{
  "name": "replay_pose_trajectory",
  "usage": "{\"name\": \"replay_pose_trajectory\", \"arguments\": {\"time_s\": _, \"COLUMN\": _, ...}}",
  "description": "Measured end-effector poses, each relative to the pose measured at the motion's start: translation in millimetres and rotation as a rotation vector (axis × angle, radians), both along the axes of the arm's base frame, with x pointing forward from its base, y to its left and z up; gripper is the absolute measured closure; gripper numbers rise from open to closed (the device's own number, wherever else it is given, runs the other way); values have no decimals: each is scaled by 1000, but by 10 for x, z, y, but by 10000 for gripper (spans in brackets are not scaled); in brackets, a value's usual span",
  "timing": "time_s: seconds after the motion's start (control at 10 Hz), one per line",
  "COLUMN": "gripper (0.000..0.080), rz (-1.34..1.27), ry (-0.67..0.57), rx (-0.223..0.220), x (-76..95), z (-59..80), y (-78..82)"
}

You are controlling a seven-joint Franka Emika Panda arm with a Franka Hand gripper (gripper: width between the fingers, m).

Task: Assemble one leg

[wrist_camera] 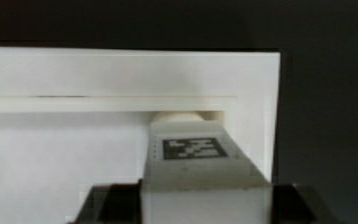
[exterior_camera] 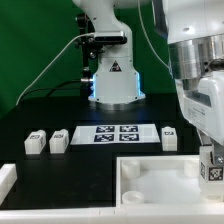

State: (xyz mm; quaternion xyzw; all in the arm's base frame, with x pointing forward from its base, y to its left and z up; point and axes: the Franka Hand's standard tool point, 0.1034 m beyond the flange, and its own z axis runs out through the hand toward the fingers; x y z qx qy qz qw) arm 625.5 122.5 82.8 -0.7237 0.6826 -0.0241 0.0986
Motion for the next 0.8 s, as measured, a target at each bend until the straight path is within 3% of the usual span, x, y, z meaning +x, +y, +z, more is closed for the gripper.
{"name": "replay_pose_trajectory", "arguments": {"time_s": 0.1, "gripper": 499, "rz": 88, "ry": -9, "rx": -14, "x": 1, "z": -1, "y": -1}}
{"name": "replay_pose_trajectory", "arguments": {"time_s": 0.2, "gripper": 291, "rz": 198, "ry": -14, "rx": -30, "x": 1, "z": 3, "y": -9}}
{"name": "replay_pose_trajectory", "arguments": {"time_s": 0.3, "gripper": 291, "rz": 278, "ry": -1, "rx": -36, "x": 10, "z": 24, "y": -29}}
{"name": "replay_pose_trajectory", "arguments": {"time_s": 0.4, "gripper": 177, "rz": 483, "ry": -10, "rx": -70, "x": 11, "z": 29, "y": -60}}
{"name": "replay_pose_trajectory", "arguments": {"time_s": 0.8, "gripper": 151, "rz": 862, "ry": -50, "rx": -130, "x": -3, "z": 11, "y": -81}}
